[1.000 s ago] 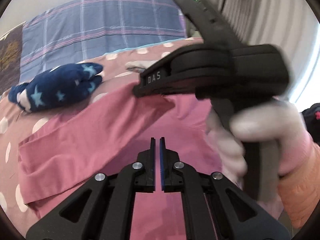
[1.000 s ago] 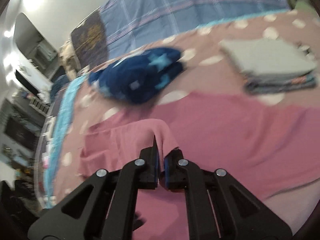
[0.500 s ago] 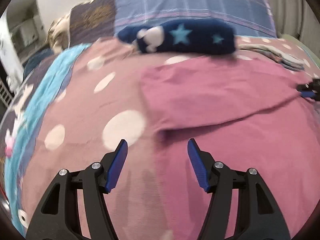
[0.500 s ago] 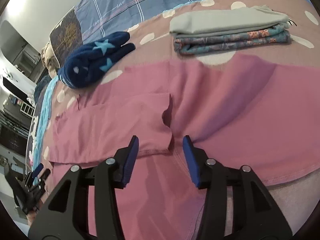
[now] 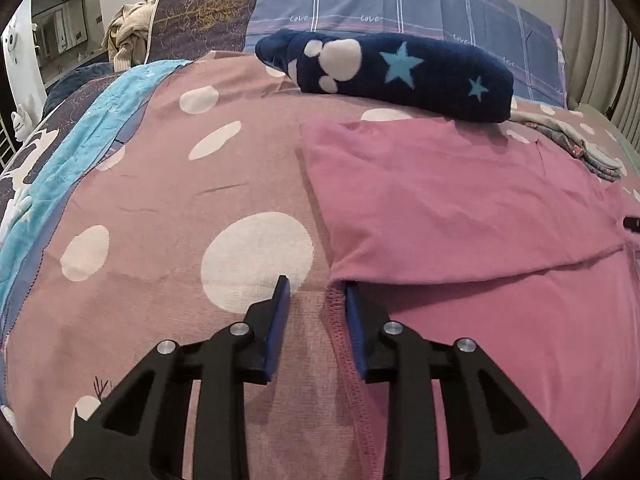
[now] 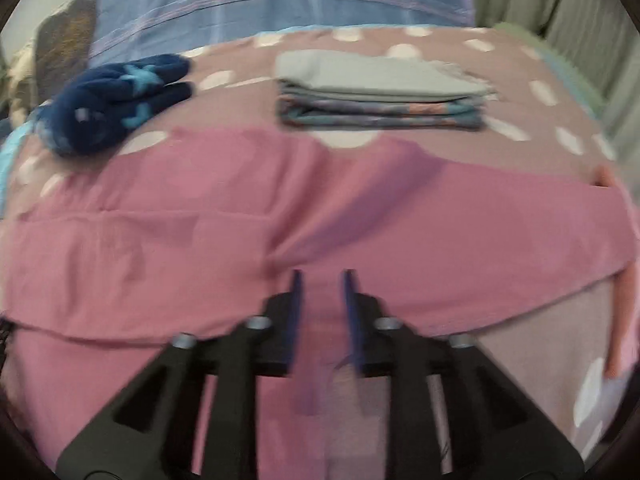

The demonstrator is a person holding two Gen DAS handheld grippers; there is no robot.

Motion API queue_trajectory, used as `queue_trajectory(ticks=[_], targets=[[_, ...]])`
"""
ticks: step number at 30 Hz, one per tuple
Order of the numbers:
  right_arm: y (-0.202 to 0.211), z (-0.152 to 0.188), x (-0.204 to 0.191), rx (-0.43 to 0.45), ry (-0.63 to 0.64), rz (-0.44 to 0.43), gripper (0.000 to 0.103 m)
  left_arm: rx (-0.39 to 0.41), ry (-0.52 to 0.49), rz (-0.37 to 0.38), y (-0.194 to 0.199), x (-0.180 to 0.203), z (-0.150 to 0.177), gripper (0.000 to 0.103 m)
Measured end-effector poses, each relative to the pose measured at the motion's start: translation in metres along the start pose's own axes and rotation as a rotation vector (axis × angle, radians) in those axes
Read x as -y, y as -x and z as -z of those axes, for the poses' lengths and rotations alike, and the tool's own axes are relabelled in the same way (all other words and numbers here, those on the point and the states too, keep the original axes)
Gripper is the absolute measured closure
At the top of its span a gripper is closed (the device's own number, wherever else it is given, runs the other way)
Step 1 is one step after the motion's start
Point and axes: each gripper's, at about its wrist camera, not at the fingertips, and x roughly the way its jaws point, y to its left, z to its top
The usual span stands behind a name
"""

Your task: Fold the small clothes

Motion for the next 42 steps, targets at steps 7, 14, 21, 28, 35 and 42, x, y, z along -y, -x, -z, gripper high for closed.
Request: queue_trajectory(ticks=[7, 14, 21, 28, 35, 42], targets=[[0.053, -0.022, -0.155, 0.086, 0.347, -0.403, 0.066, 0.028, 0.043, 0.069, 0.003, -0.009, 0.003, 0.074], [0.039, -0.025, -0.341, 0.012, 0.632, -0.54, 0.067, 0.04, 0.101, 0.146, 0.001, -0.02, 0.007, 0.074], [0.003, -0.019, -0.439, -0.04, 0.793, -0.381, 0.054, 0.042, 0.129, 0.205, 0.0, -0.026, 0.008, 0.074], [-0.012, -0.031, -0.447, 0.046, 0.694, -0.387, 0.102, 0.086, 0.192, 0.251, 0.009, -0.036, 0.012, 0.096], [-0.042, -0.04, -0.428, -0.037, 0.568, -0.51, 0.092, 0.105, 0.195, 0.125, 0.018, -0.035, 0.015, 0.096], [0.025, -0.024, -0.315, 0.069, 0.503, -0.58, 0.08, 0.063, 0.34, 0.171, 0.009, -0.068, 0.02, 0.096]])
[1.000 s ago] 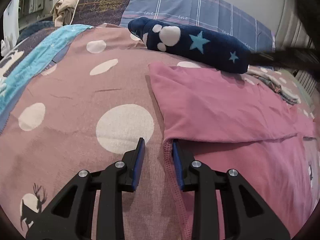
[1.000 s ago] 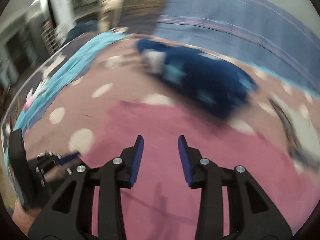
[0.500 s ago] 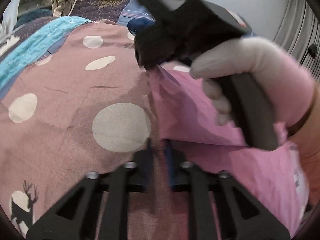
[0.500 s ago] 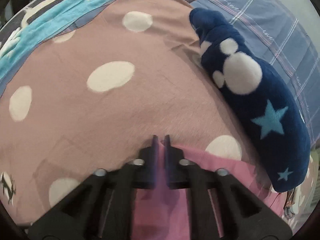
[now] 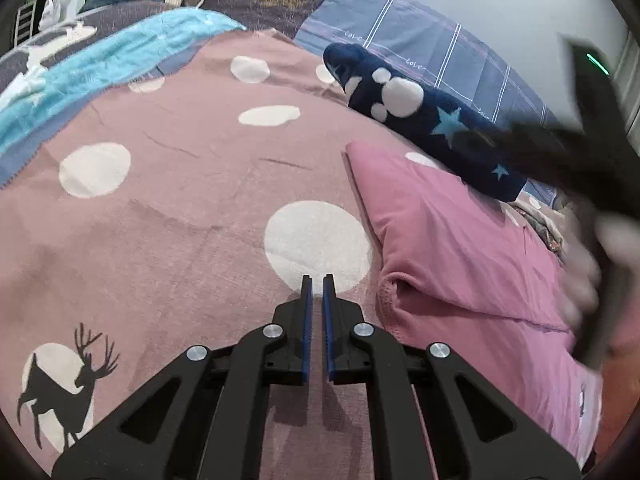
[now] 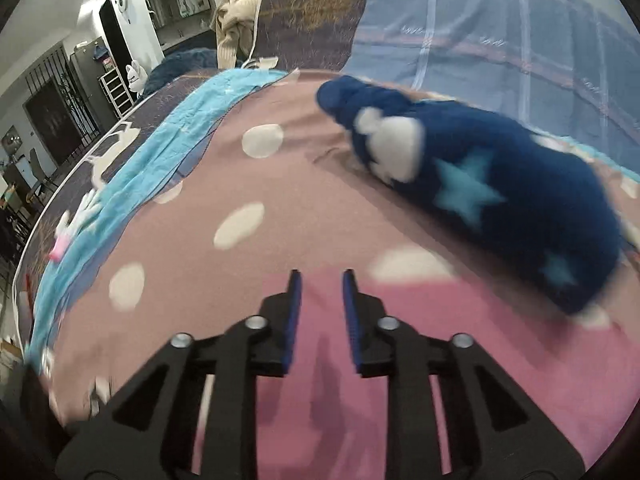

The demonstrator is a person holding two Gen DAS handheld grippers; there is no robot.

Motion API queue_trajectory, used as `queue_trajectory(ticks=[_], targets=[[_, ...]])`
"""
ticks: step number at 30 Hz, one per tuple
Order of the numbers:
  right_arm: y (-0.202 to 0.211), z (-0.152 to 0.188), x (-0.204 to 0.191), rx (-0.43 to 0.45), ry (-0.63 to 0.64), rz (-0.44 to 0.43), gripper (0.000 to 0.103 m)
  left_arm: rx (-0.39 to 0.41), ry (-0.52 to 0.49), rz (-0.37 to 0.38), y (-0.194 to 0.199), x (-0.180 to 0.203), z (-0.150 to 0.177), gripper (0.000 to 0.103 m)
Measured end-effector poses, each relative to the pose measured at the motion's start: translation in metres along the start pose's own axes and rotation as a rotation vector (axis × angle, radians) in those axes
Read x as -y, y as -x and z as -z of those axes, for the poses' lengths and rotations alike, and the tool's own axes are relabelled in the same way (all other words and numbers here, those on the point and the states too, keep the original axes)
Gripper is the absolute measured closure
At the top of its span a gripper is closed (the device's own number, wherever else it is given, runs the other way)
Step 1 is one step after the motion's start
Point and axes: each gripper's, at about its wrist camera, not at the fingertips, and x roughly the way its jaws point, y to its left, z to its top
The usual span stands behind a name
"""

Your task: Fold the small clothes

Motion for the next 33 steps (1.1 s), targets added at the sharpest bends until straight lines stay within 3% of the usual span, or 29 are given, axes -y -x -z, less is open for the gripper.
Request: queue_trajectory(ticks=[3, 5, 7, 8, 9, 10, 12, 17, 21, 23, 25, 27, 29, 33], targets=[[0.04, 0.058, 0.024, -0.033, -0.018, 0.051, 0.08, 0.069, -0.069, 0.056, 0.015, 0.016, 0.004, 0.096], [0.055, 0.096, 0.051, -0.055, -0.096, 0.099, 0.08, 0.104, -0.127, 0.102, 0.022, 0.03, 0.008, 0.096], [0.051, 0.12, 0.077, -0.096, -0.17, 0.163, 0.08, 0.085, -0.195, 0.14, 0.017, 0.045, 0.009, 0.095], [0.043, 0.134, 0.092, -0.121, -0.2, 0.175, 0.08, 0.049, -0.218, 0.124, 0.009, 0.051, 0.01, 0.095], [0.046, 0.144, 0.097, -0.026, -0.177, 0.122, 0.08, -0.033, -0.236, 0.056, -0.009, 0.057, 0.011, 0.095], [0.047, 0.147, 0.096, -0.014, -0.164, 0.118, 0.08, -0.096, -0.233, 0.036, -0.022, 0.057, 0.01, 0.095], [0.049, 0.145, 0.095, -0.027, -0.18, 0.122, 0.08, -0.089, -0.218, 0.05, -0.02, 0.056, 0.009, 0.095], [0.079, 0.156, 0.109, -0.01, -0.261, 0.068, 0.081, -0.086, -0.278, -0.016, -0.019, 0.07, 0.012, 0.094], [0.164, 0.182, 0.157, 0.182, -0.328, 0.159, 0.082, -0.051, -0.288, -0.053, -0.001, 0.084, 0.002, 0.091], [0.21, 0.203, 0.206, 0.272, -0.406, 0.261, 0.071, 0.013, -0.32, -0.009, 0.014, 0.107, -0.004, 0.082], [0.251, 0.234, 0.263, 0.325, -0.572, 0.361, 0.069, 0.08, -0.38, 0.015, 0.021, 0.137, -0.006, 0.039], [0.285, 0.269, 0.311, 0.388, -0.777, 0.421, 0.068, 0.12, -0.463, 0.011, 0.017, 0.17, -0.004, 0.035], [0.316, 0.309, 0.35, 0.442, -0.981, 0.502, 0.066, 0.097, -0.535, 0.002, -0.001, 0.203, 0.001, 0.035], [0.333, 0.341, 0.386, 0.495, -1.116, 0.554, 0.061, 0.004, -0.537, 0.018, -0.046, 0.233, 0.009, 0.035]])
